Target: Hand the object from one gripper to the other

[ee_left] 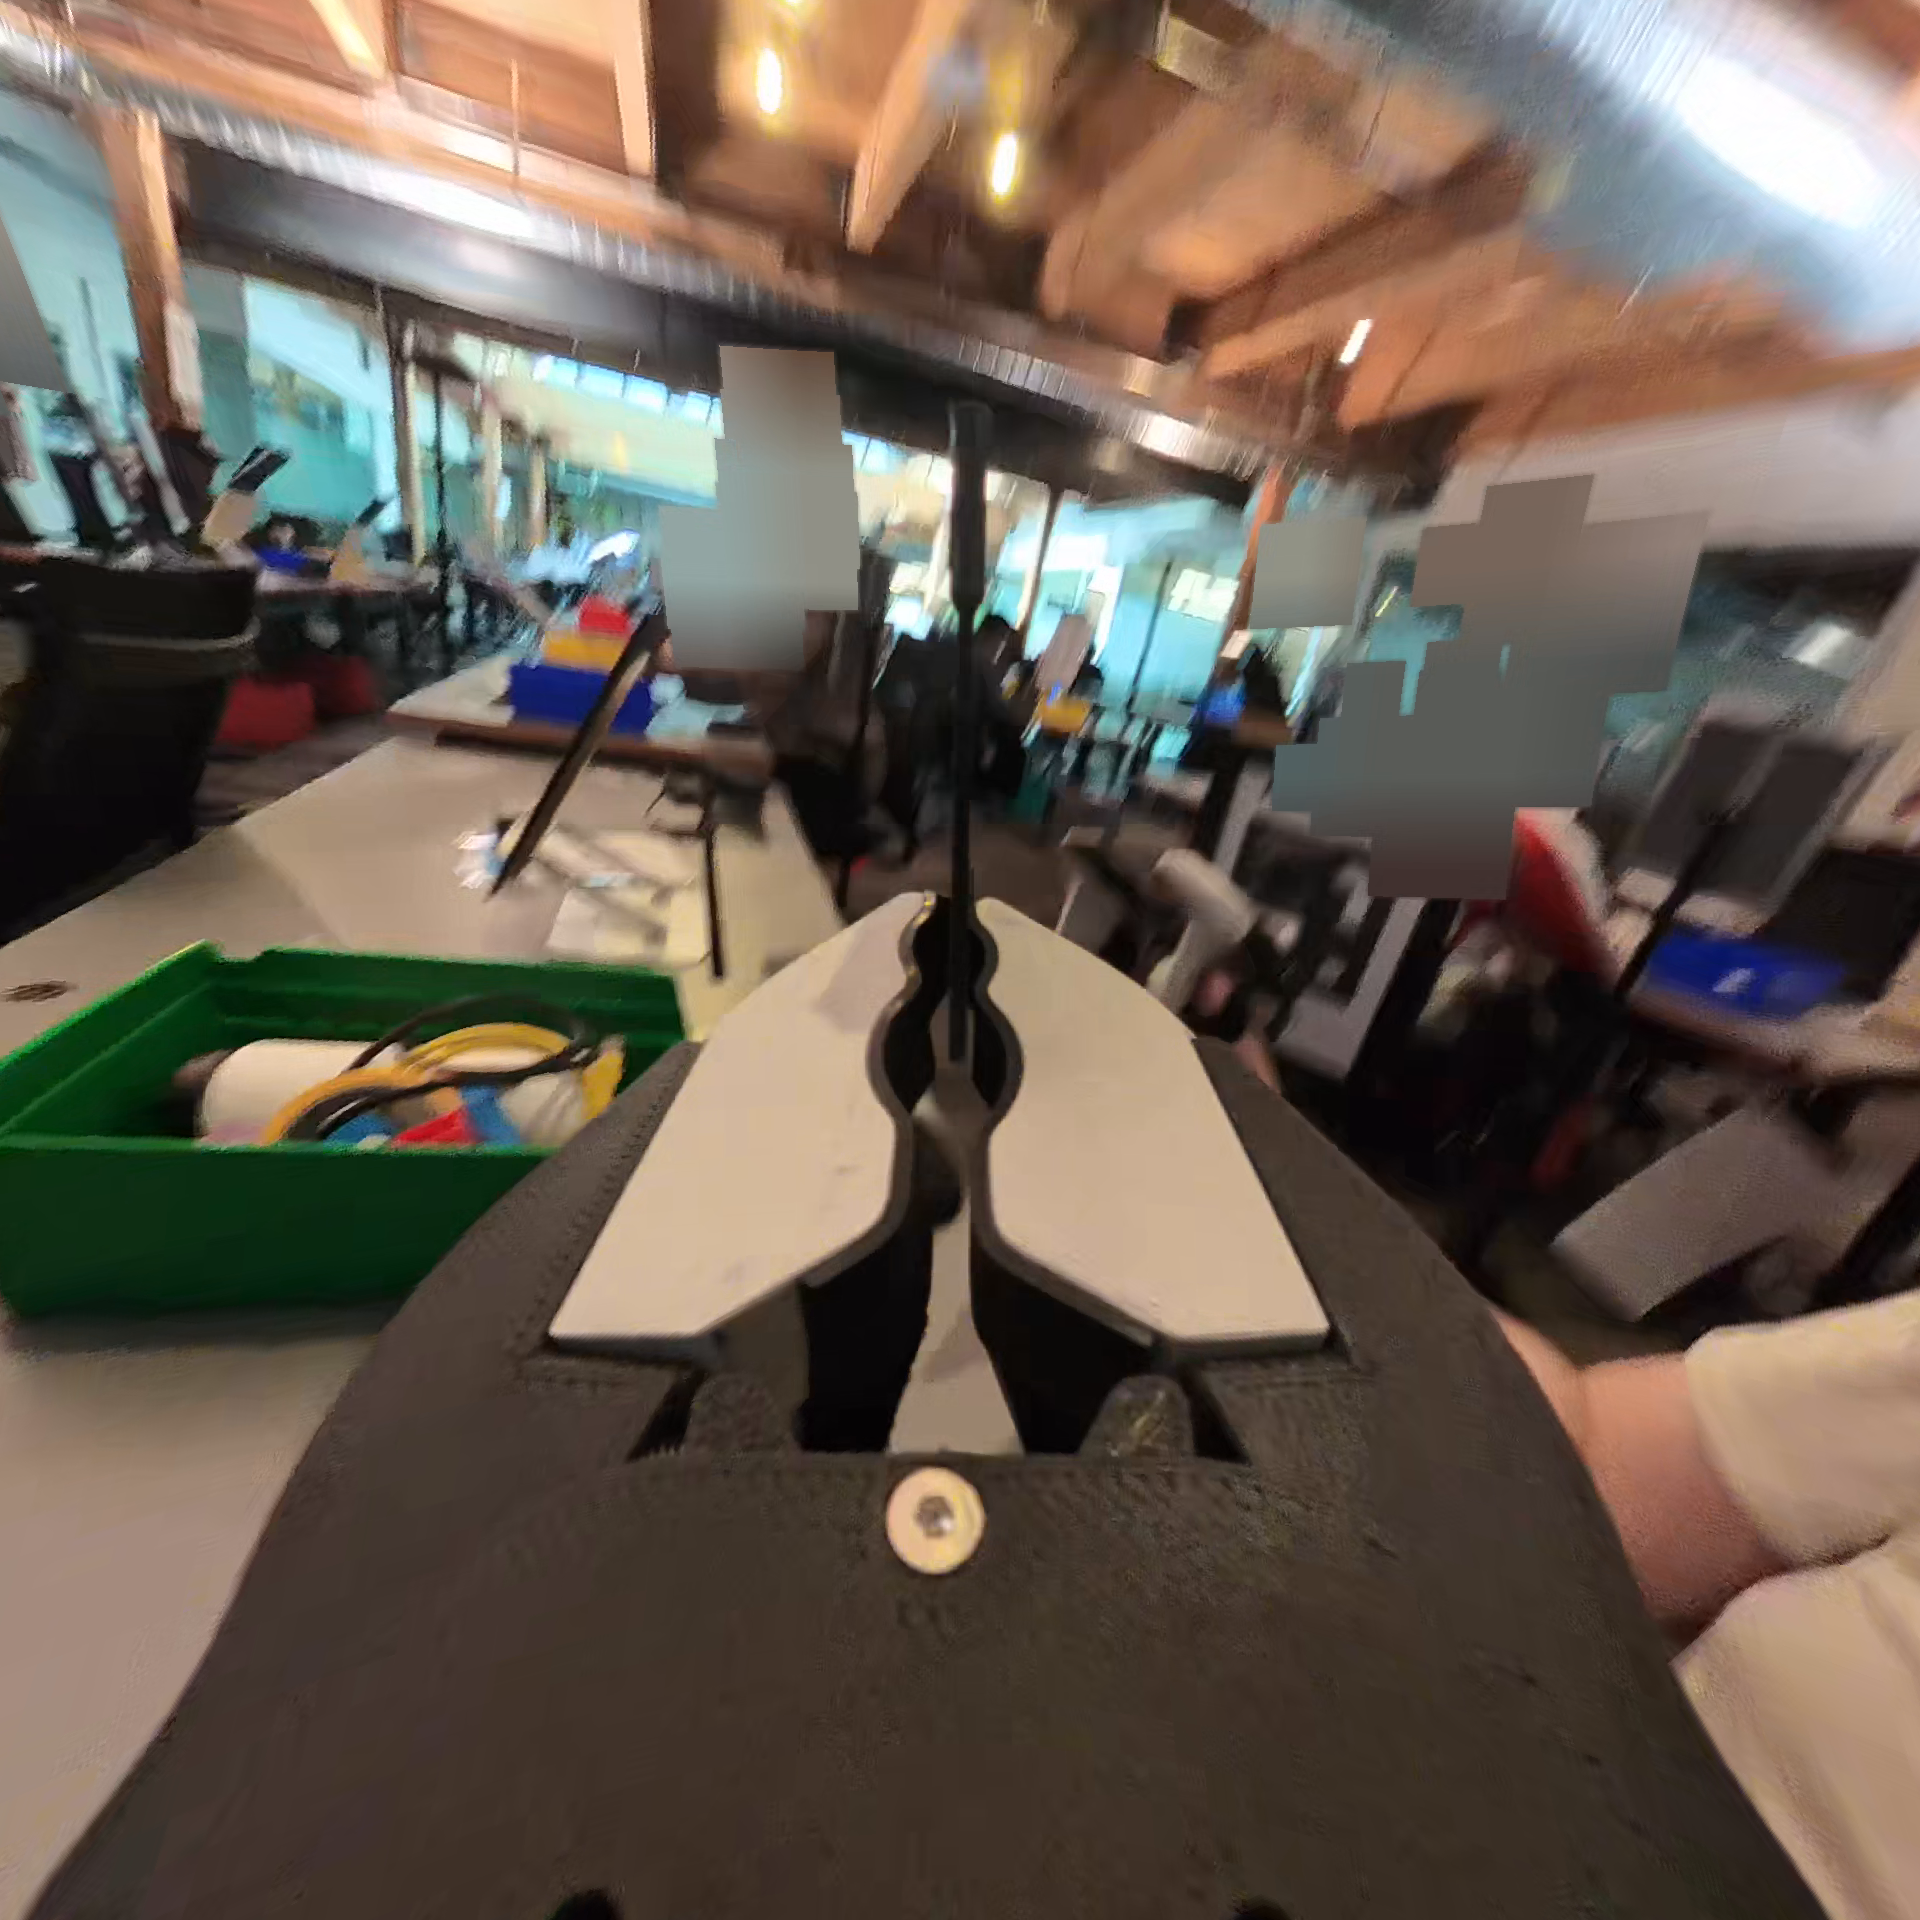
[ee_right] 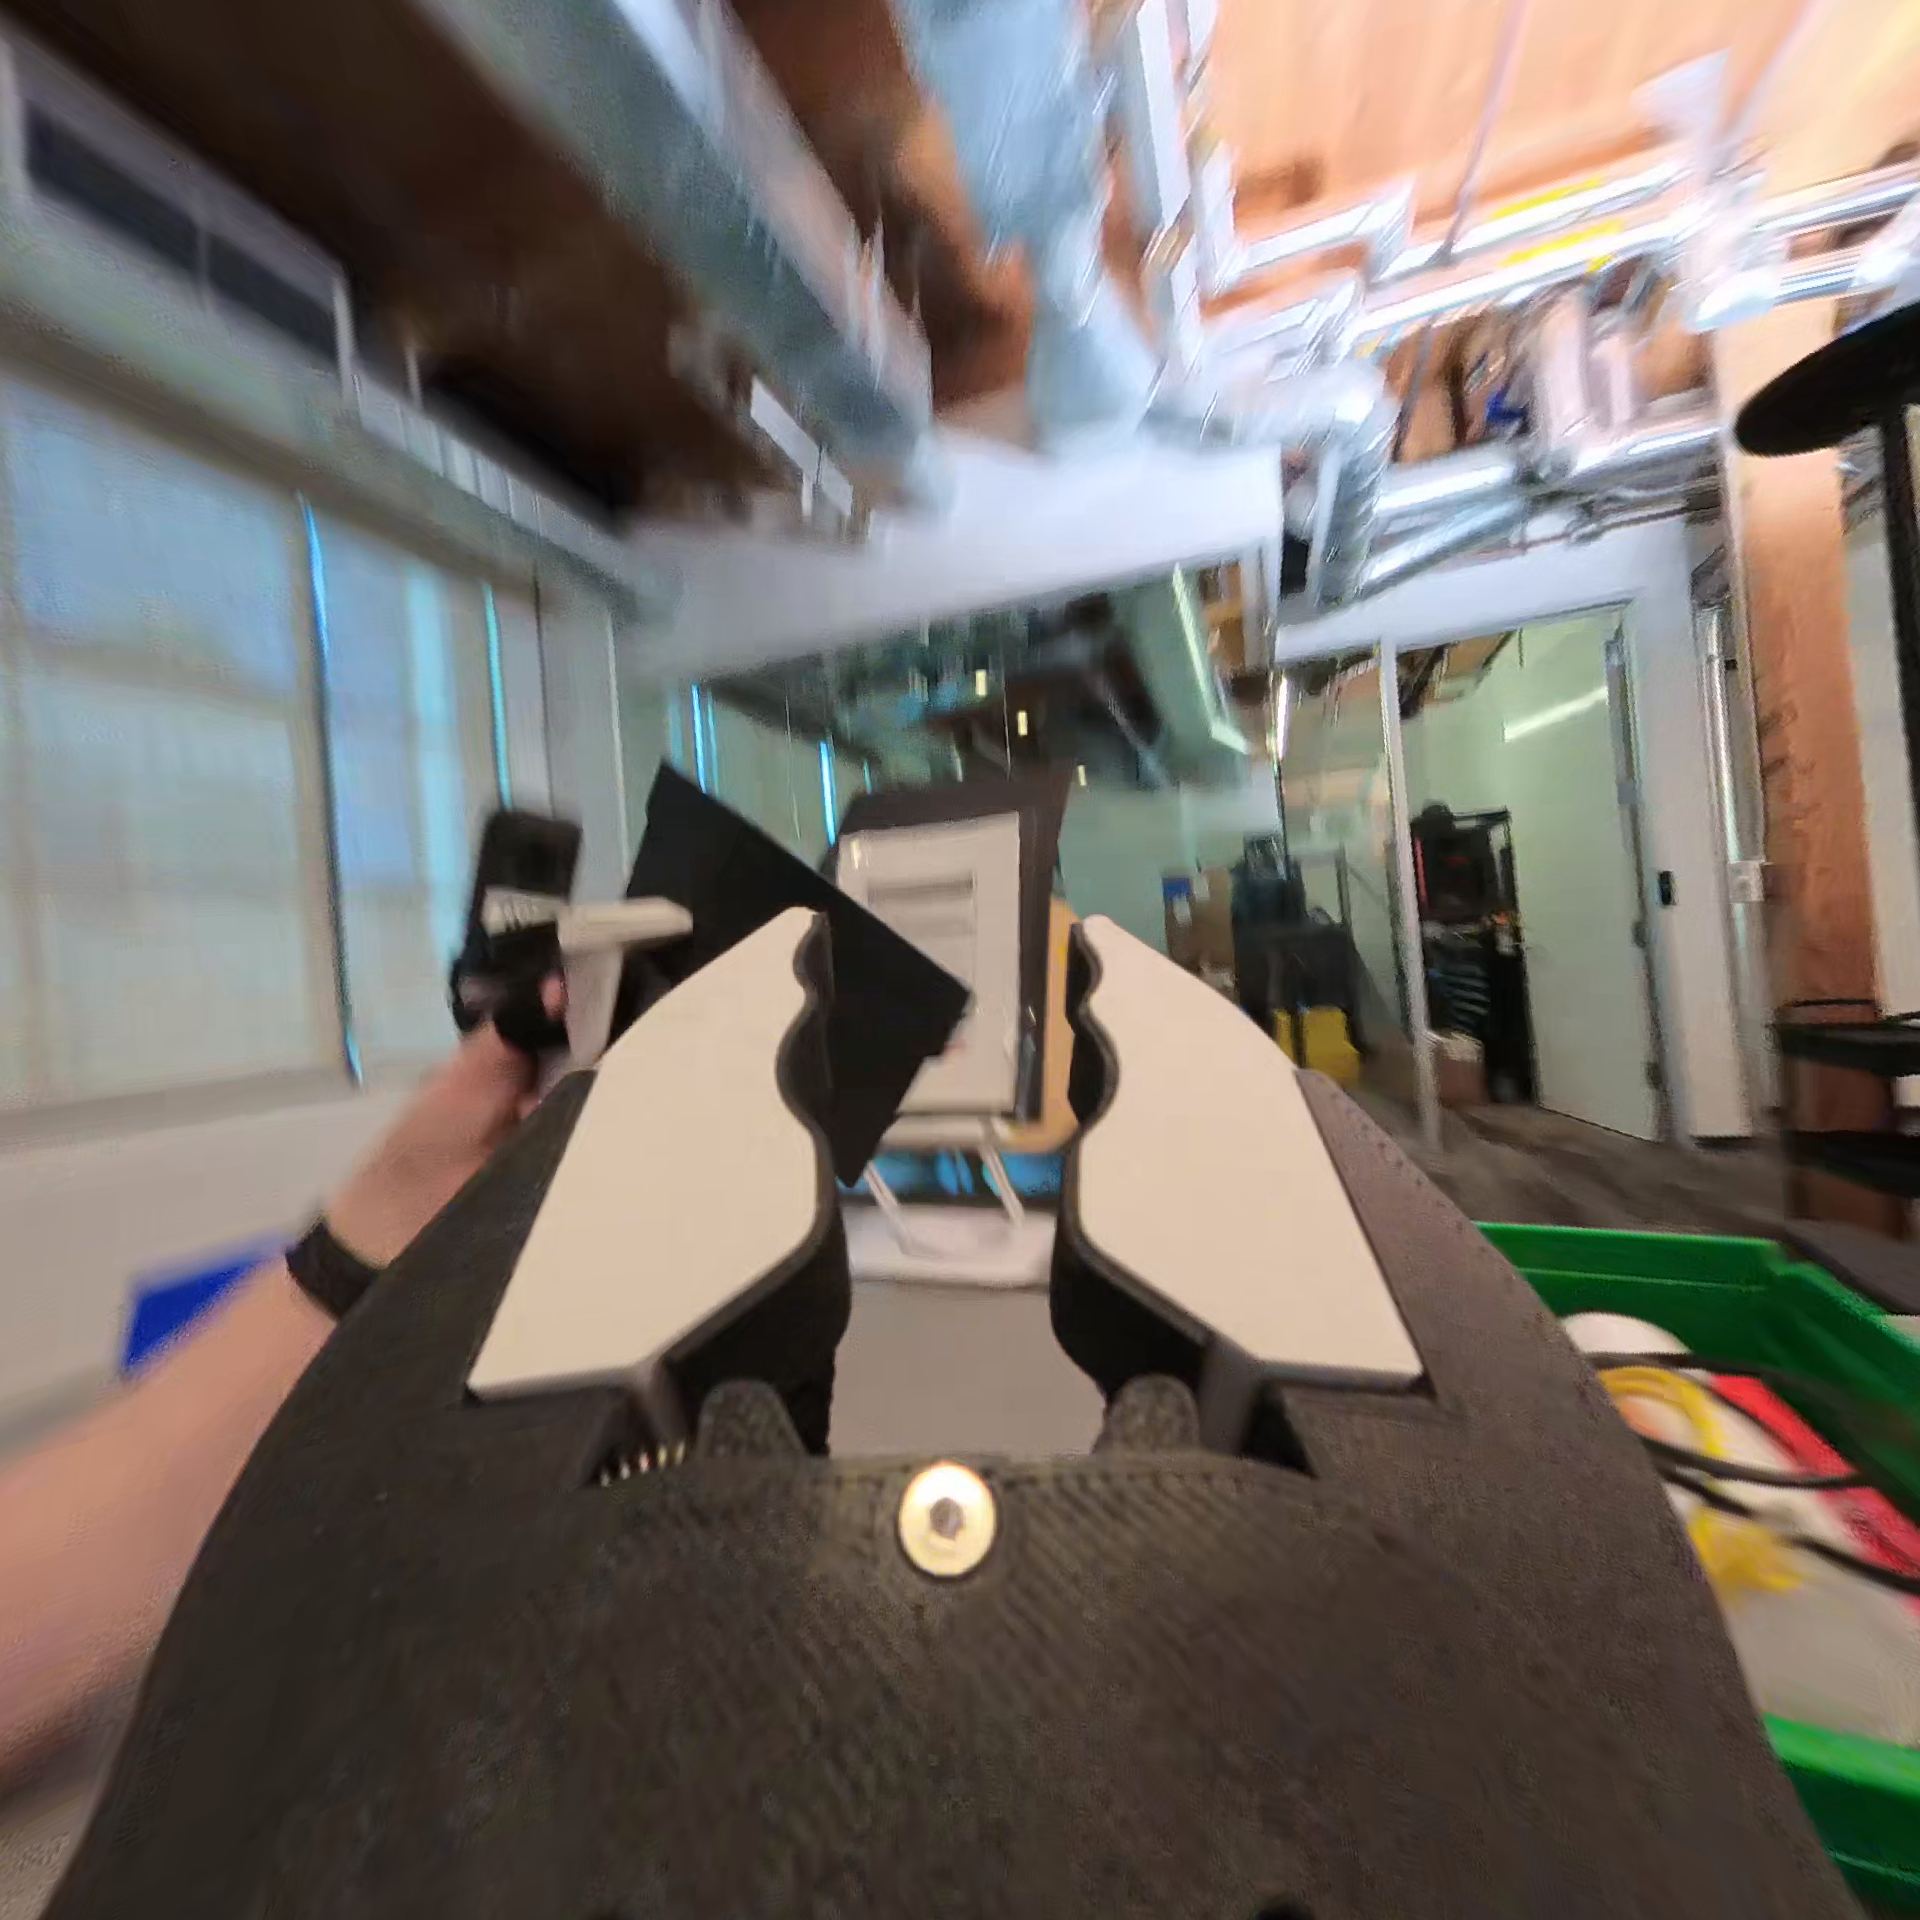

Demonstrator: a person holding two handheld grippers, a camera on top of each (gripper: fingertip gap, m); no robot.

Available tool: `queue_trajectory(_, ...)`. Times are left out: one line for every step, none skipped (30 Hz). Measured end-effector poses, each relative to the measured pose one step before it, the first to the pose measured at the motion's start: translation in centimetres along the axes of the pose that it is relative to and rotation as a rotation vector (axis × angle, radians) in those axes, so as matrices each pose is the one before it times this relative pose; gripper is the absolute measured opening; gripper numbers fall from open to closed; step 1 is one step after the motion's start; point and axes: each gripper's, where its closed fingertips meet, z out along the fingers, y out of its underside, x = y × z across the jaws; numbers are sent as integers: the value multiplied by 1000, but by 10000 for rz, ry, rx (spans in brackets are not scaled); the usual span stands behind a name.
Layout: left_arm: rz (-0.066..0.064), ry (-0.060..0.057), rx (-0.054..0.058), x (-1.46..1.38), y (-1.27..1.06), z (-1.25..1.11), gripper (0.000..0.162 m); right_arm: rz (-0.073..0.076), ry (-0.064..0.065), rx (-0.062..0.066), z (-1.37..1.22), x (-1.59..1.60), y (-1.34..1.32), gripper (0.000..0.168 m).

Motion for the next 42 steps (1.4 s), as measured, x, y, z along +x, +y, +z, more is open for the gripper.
queue_trajectory(-504,474,736,360,-839,-203,1,876,148,537,-359,682,144,43)
queue_trajectory(-428,325,439,247,-408,-8,1,756,130,85,59,521,840,44)
queue_trajectory(-338,81,201,-32,-89,67,1,640,81,-177,397,297,1253,45)
queue_trajectory(-124,-52,144,-126,18,86,1,599,-142,-157,632,-201,1243,47)
queue_trajectory(73,-51,130,-40,53,103,1,630,-574,-62,802,-934,1116,49)
queue_trajectory(102,-130,101,-104,80,119,1,731,-638,-46,950,-1046,1076,49)
queue_trajectory(106,-149,109,-91,93,151,1,644,-406,-153,1091,-683,1225,49)
queue_trajectory(67,16,40,157,168,194,1,422,-233,-240,1120,-418,1297,49)
queue_trajectory(-37,70,-24,239,213,234,1,283,-151,-190,1080,-287,1116,51)
queue_trajectory(-32,70,56,259,144,225,2,264,-177,-22,996,-286,783,52)
queue_trajectory(-13,82,98,290,126,212,2,315,-220,121,882,-301,465,53)
queue_trajectory(1,61,72,228,175,212,1,351,-232,196,729,-261,225,53)
queue_trajectory(-17,12,-40,107,347,252,1,350,-215,255,596,-177,20,52)
queue_trajectory(-46,-89,-114,-97,432,218,2,295,-191,277,445,-121,-112,50)
queue_trajectory(-60,-137,-80,-233,394,172,1,180,-144,201,329,-59,-66,48)
queue_trajectory(-89,-88,-77,-224,421,158,1,-3,-20,7,193,113,108,42)
queue_trajectory(-98,-8,-183,-156,545,205,1,-221,108,-158,20,262,253,37)
queue_trajectory(-84,62,-396,-88,674,226,2,-355,71,-247,-185,203,328,20)
queue_trajectory(-40,-22,-507,-224,579,107,4,-292,-34,-261,-320,38,268,16)
queue_trajectory(104,-40,-453,-202,263,-64,13,-66,137,-221,-364,246,140,13)
queue_trajectory(167,-213,-324,-371,-59,-294,31,-49,131,-328,-383,238,184,9)
queue_trajectory(333,-276,-217,-382,-284,-526,43,-176,111,-473,-399,185,257,6)
queue_trajectory(496,-378,-197,-460,-328,-669,50,-272,138,-617,-413,193,355,2)
queue_trajectory(613,-440,-266,-495,-214,-743,55,-218,101,-844,-373,137,583,3)
queue_trajectory(693,-308,-291,-282,-89,-716,55,-76,20,-1054,-361,16,837,3)
queue_trajectory(617,-115,-306,41,66,-609,55,-7,-8,-1123,-361,-60,1009,3)
queue_trajectory(466,-6,-414,212,347,-426,56,7,48,-1092,-354,-48,1071,2)
queue_trajectory(339,122,-606,409,755,-184,56,-75,134,-926,-327,-5,981,2)
queue_trajectory(233,341,-845,710,1248,94,56,-221,181,-699,-258,-24,775,2)
queue_trajectory(156,492,-971,939,1530,368,56,-280,200,-495,-219,-49,567,2)
queue_trajectory(141,395,-915,765,1509,617,56,-214,147,-394,-167,-89,457,2)
queue_trajectory(186,83,-794,254,1271,800,55,-151,10,-381,-119,-216,462,3)
queue_trajectory(254,-261,-507,-278,732,876,49,-154,-82,-300,-100,-314,376,3)
queue_trajectory(250,-120,-174,-65,293,847,46,-158,15,-223,-82,-153,306,3)
queue_trajectory(114,455,-22,726,110,735,35,-162,250,-248,-96,233,348,3)
queue_trajectory(30,774,-46,1070,149,594,13,-206,308,-163,-174,382,273,3)
queue_trajectory(-72,378,-45,327,102,411,5,-227,300,26,-301,439,72,6)
queue_trajectory(-67,215,159,8,-246,195,3,-190,241,449,-381,401,-438,7)
queue_trajectory(-150,132,377,-84,-557,-17,2,-99,147,910,-468,293,-1034,9)
queue_trajectory(-281,89,608,-140,-918,-220,2,125,169,1196,-531,429,-1391,16)
queue_trajectory(-367,-64,745,-400,-1116,-394,1,265,59,1167,-530,350,-1328,27)
queue_trajectory(-372,30,801,-252,-1177,-428,1,270,-26,980,-444,234,-1082,32)
